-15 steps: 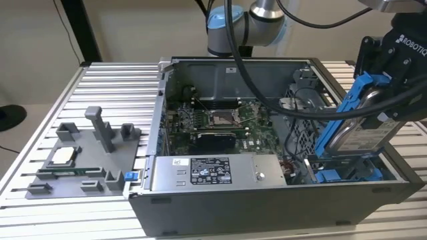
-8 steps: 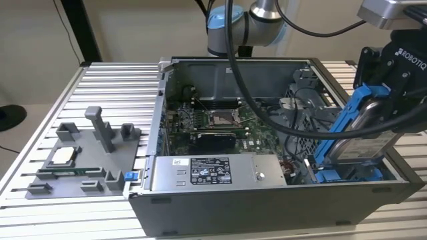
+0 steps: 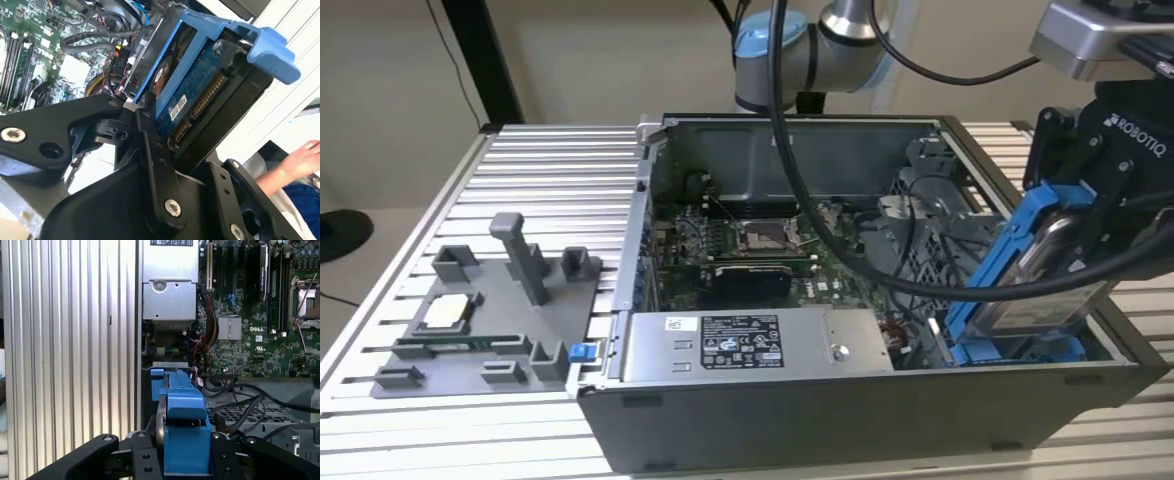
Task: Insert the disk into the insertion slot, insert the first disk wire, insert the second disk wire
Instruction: 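Insert the disk into the insertion slot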
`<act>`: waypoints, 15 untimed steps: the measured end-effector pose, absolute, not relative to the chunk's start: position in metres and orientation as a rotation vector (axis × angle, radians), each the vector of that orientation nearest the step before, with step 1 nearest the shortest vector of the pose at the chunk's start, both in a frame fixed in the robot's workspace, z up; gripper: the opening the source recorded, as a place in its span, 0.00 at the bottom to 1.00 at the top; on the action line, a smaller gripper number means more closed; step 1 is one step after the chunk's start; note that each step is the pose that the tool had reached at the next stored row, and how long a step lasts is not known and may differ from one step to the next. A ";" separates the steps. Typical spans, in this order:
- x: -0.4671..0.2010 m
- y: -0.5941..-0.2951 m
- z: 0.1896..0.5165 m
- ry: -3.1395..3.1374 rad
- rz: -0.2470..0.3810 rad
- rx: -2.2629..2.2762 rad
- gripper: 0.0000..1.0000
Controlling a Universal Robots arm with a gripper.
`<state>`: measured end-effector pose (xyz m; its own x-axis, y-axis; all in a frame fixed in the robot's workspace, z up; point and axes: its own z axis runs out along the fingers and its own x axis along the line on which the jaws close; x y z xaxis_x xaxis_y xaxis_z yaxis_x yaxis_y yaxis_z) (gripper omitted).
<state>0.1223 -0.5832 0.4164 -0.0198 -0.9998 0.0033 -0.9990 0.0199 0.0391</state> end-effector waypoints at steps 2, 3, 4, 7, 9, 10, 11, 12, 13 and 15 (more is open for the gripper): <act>0.121 -0.583 0.415 -2.222 -0.040 2.178 0.00; 0.120 -0.583 0.414 -2.222 -0.040 2.178 0.00; 0.120 -0.582 0.413 -2.222 -0.039 2.178 0.00; 0.120 -0.581 0.410 -2.222 -0.039 2.178 0.00; 0.120 -0.580 0.409 -2.223 -0.042 2.179 0.00; 0.121 -0.580 0.409 -2.223 -0.043 2.179 0.00; 0.122 -0.580 0.408 -2.225 -0.045 2.181 0.00; 0.123 -0.580 0.406 -2.226 -0.047 2.181 0.00; 0.124 -0.580 0.406 -2.225 -0.045 2.181 0.00; 0.125 -0.580 0.405 -2.224 -0.043 2.180 0.00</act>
